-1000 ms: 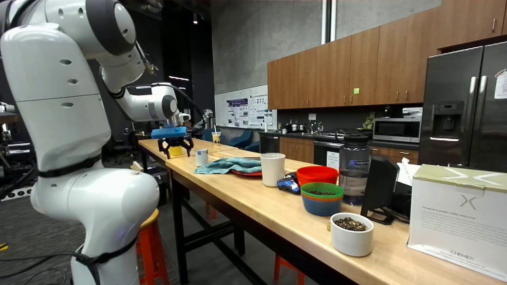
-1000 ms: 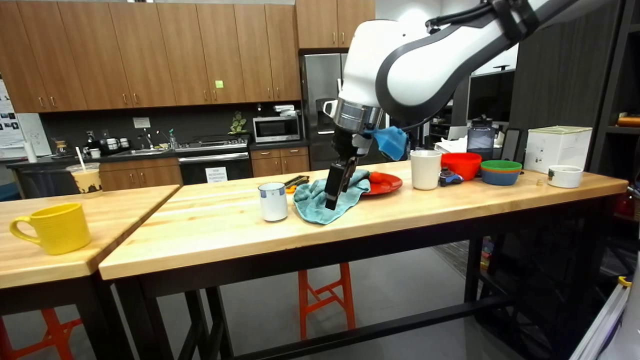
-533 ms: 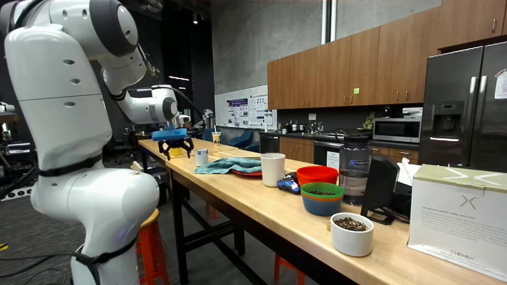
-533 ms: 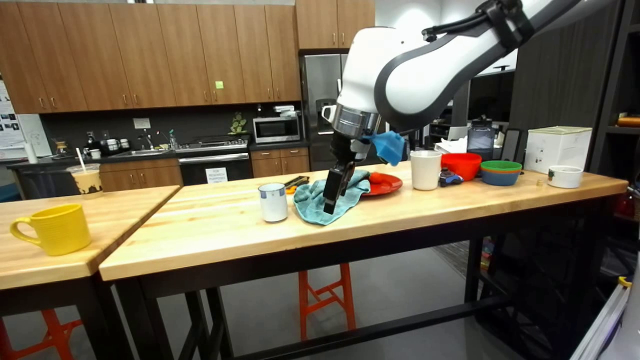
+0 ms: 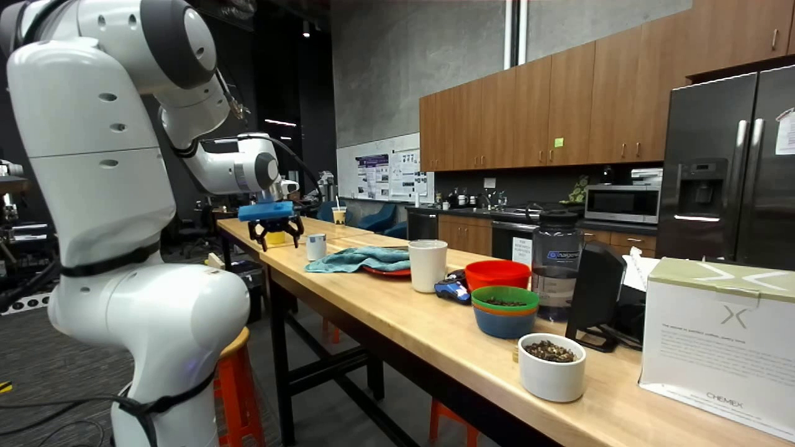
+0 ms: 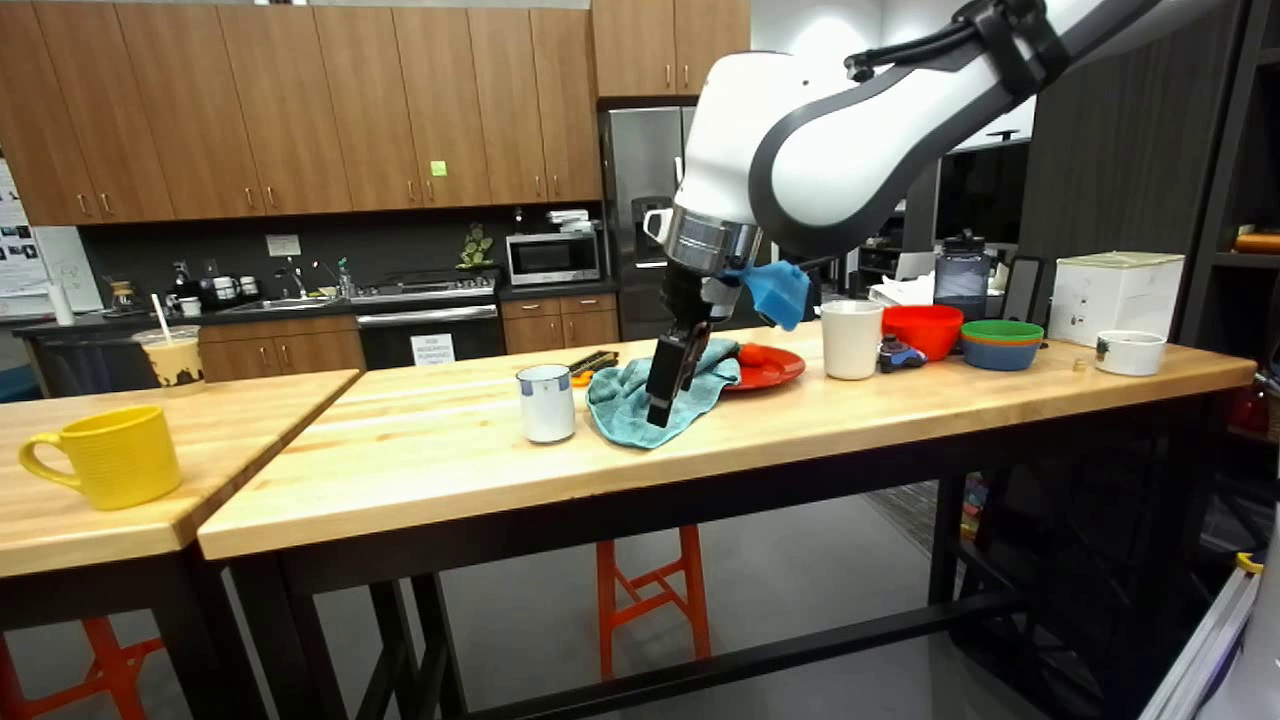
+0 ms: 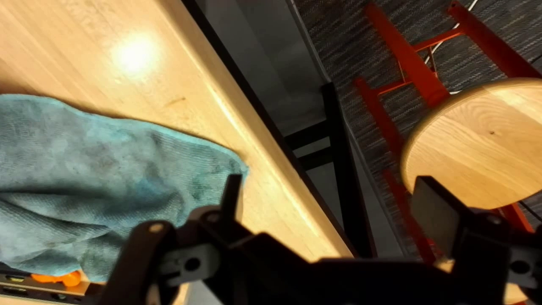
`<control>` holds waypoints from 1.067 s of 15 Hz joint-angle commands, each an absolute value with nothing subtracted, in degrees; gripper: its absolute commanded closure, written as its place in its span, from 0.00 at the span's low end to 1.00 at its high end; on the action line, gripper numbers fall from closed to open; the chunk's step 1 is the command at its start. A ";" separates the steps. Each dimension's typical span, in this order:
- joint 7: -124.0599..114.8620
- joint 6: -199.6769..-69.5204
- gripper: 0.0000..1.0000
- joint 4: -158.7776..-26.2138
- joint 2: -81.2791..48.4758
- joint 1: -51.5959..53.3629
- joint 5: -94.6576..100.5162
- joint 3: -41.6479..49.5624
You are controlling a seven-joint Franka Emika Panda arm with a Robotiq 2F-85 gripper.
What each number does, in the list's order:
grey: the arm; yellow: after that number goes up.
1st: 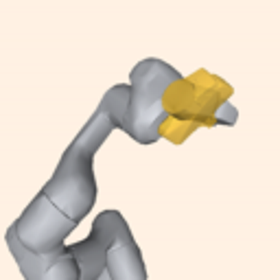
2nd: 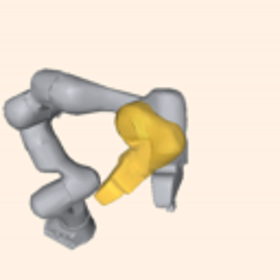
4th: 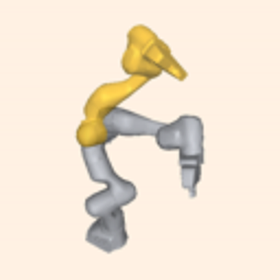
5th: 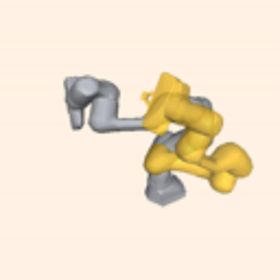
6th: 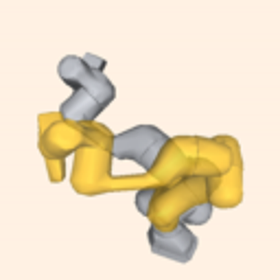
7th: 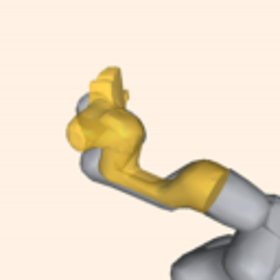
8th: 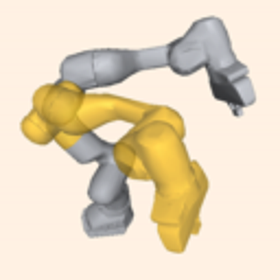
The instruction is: Put the blue towel on the plate
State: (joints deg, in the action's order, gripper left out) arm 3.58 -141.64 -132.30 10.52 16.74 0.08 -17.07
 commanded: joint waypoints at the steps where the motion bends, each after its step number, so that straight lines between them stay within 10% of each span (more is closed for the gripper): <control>1: 3.82 -142.77 0.00 -131.55 9.37 16.35 1.62 -16.70; 16: 1.08 -150.88 0.00 -132.39 3.46 13.85 17.23 -16.38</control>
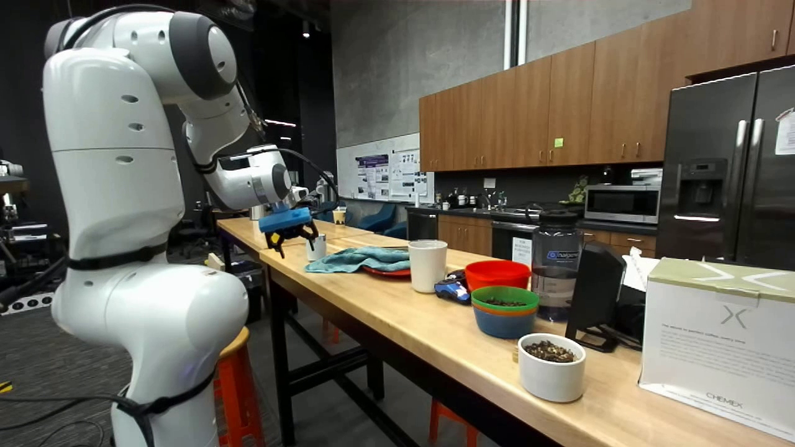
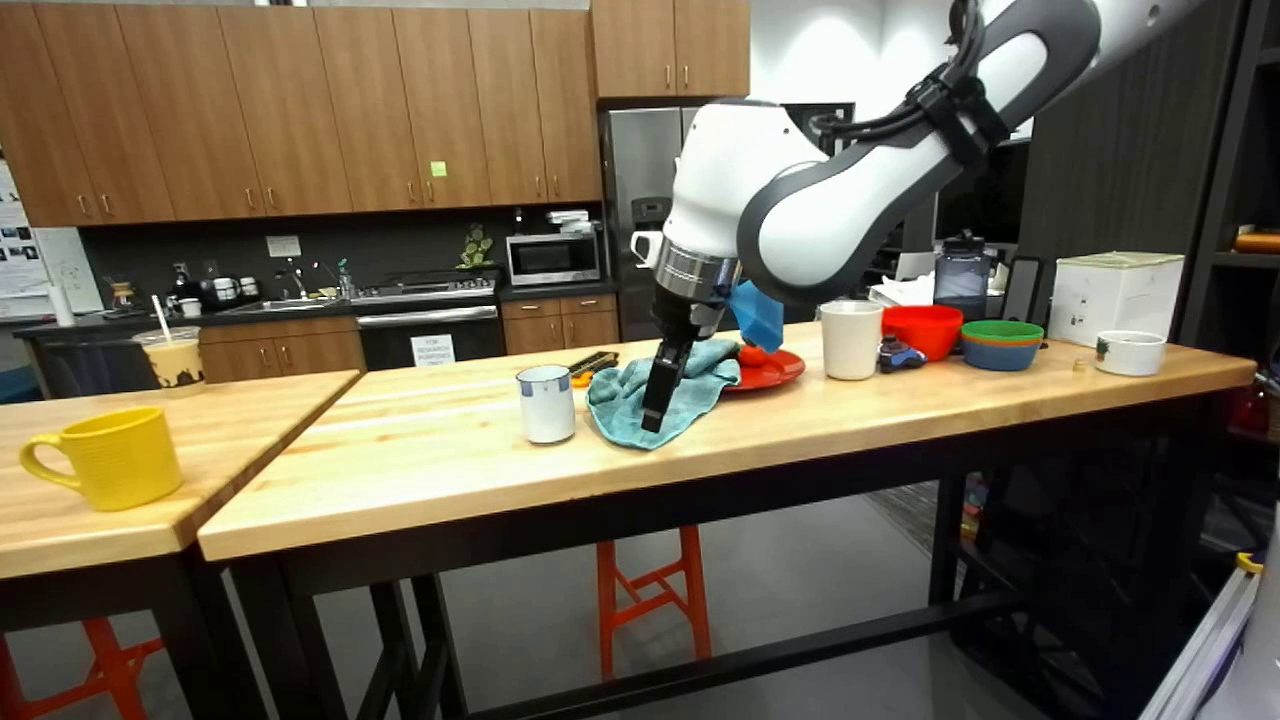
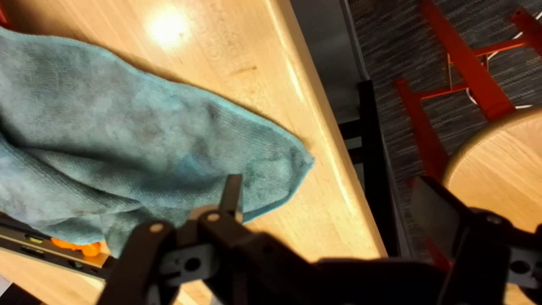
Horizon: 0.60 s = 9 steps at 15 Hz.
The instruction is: Put the blue towel on the plate
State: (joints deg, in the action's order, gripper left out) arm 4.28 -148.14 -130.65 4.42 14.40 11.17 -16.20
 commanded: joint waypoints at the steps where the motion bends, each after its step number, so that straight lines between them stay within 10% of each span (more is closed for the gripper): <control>1: -0.69 -152.02 0.00 -132.89 3.09 13.62 20.42 -16.35; 9: -18.11 -155.82 0.00 -132.60 0.52 12.06 42.51 -15.92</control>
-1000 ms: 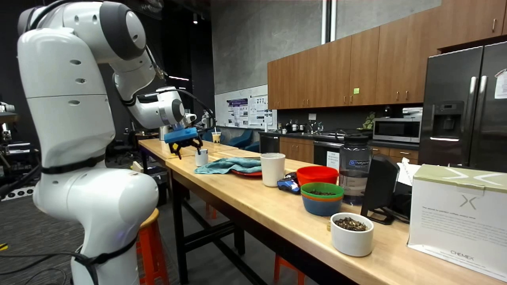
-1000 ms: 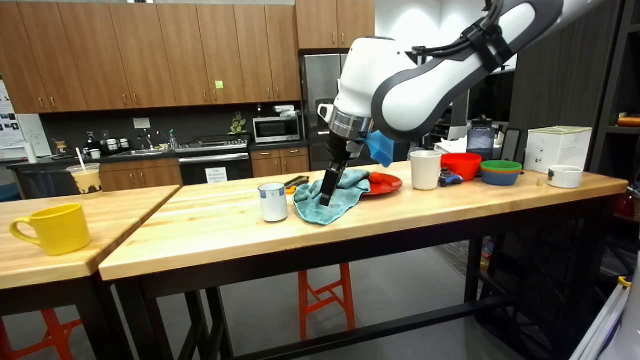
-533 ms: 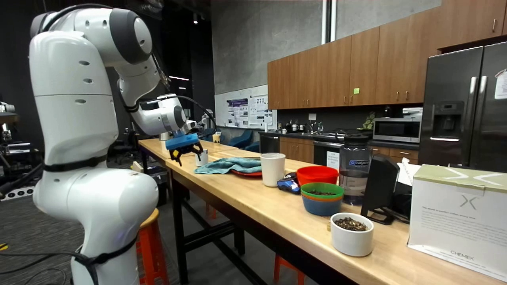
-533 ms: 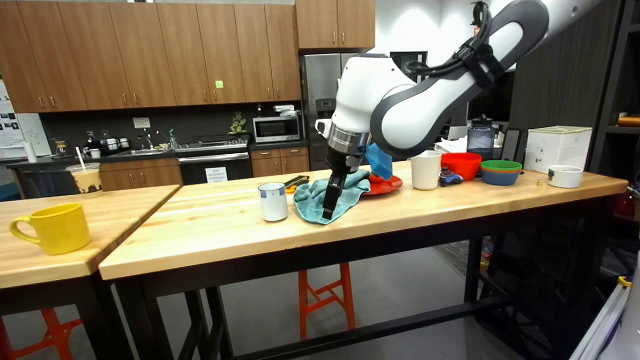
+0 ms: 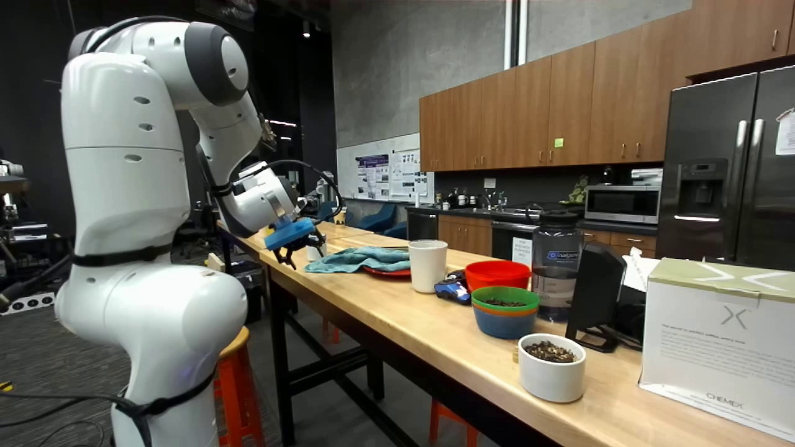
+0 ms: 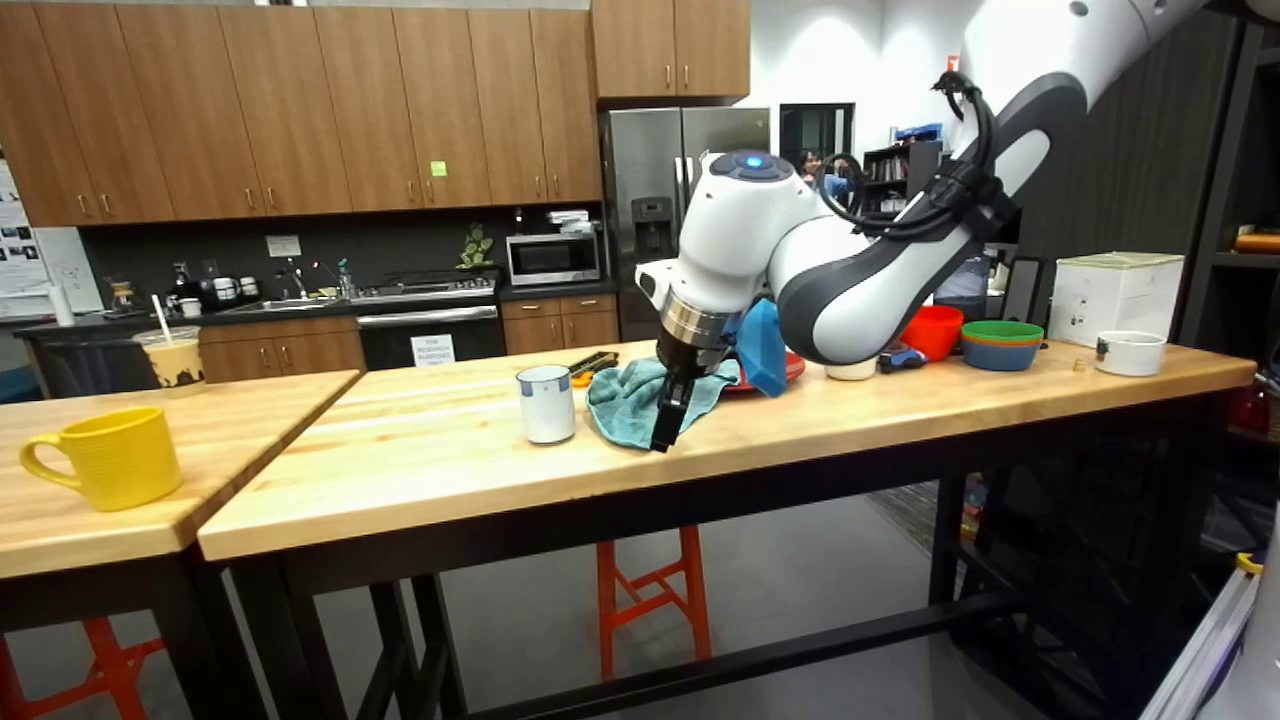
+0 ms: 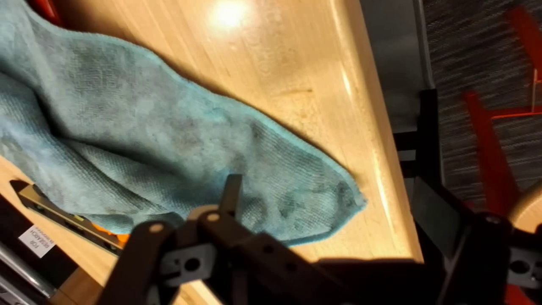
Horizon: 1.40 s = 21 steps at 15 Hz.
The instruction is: Put the blue towel on the plate
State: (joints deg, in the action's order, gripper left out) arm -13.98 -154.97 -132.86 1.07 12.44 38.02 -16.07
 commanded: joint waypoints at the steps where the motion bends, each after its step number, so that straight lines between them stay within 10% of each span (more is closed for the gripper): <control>1: -18.94 -155.65 0.00 -132.66 0.40 12.15 43.01 -16.01; 21: -35.27 -158.18 0.00 -128.04 -2.81 11.90 60.56 -14.92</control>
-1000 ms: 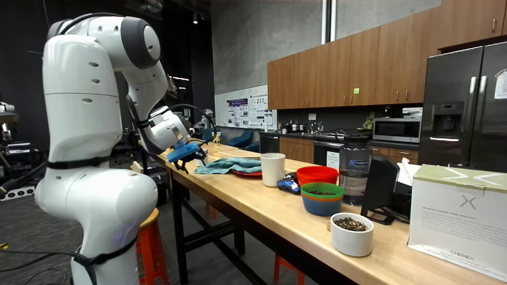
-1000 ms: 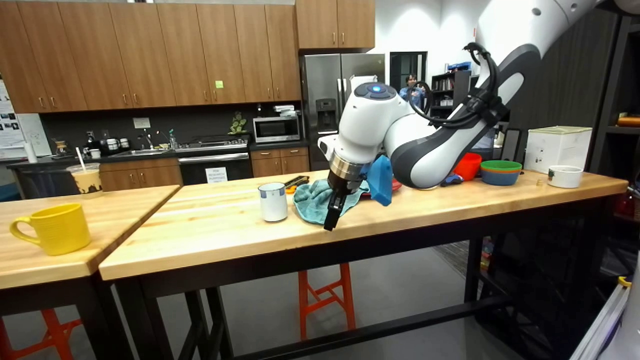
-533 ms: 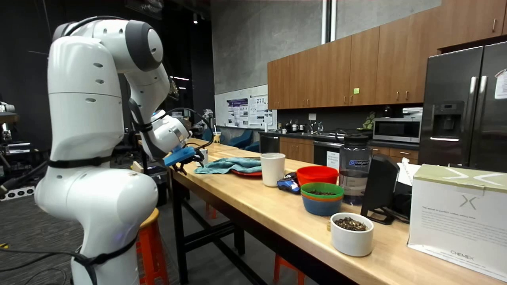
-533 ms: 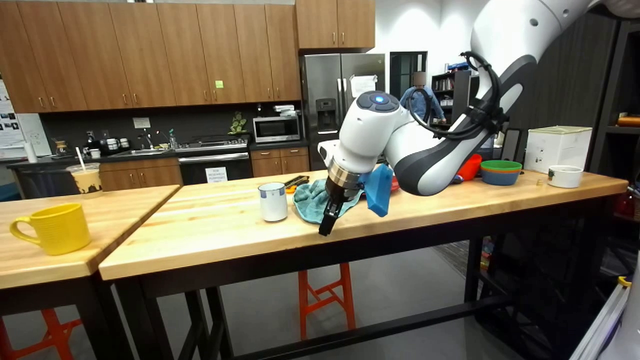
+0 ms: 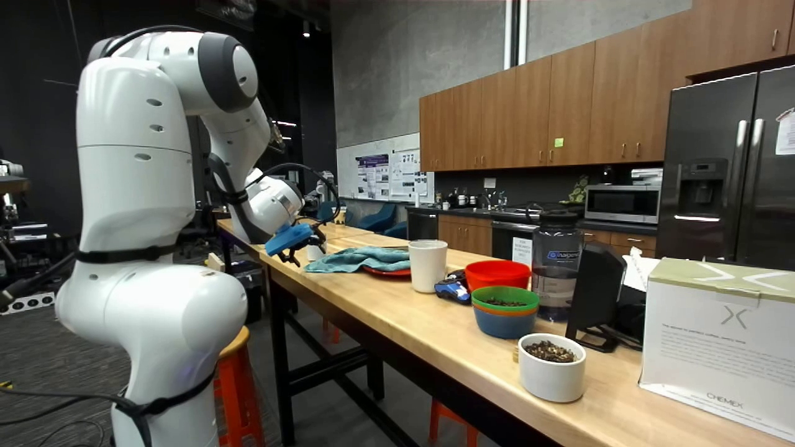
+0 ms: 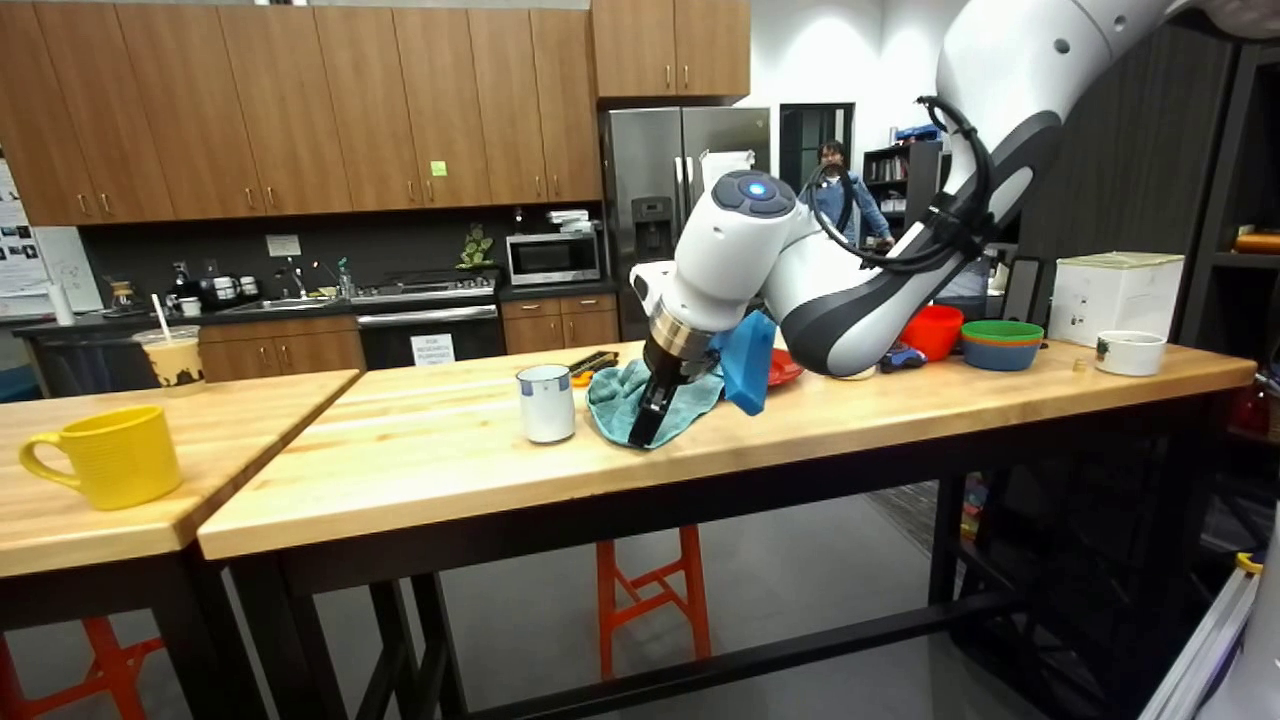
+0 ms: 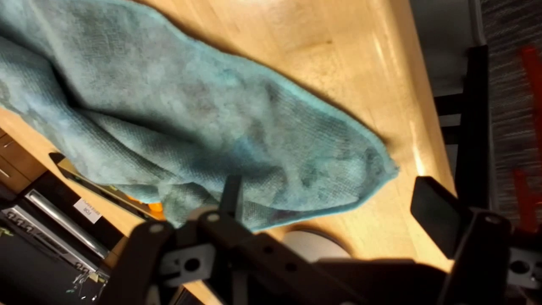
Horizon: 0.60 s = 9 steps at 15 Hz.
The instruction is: Put the blue towel on the plate
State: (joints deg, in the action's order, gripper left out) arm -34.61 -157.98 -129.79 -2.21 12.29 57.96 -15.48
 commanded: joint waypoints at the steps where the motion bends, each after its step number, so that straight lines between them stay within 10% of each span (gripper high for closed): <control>1: -35.52 -158.27 0.00 -127.85 -2.96 11.82 61.04 -14.86; 9: -40.58 -158.24 0.00 -128.45 -4.01 12.26 64.99 -14.70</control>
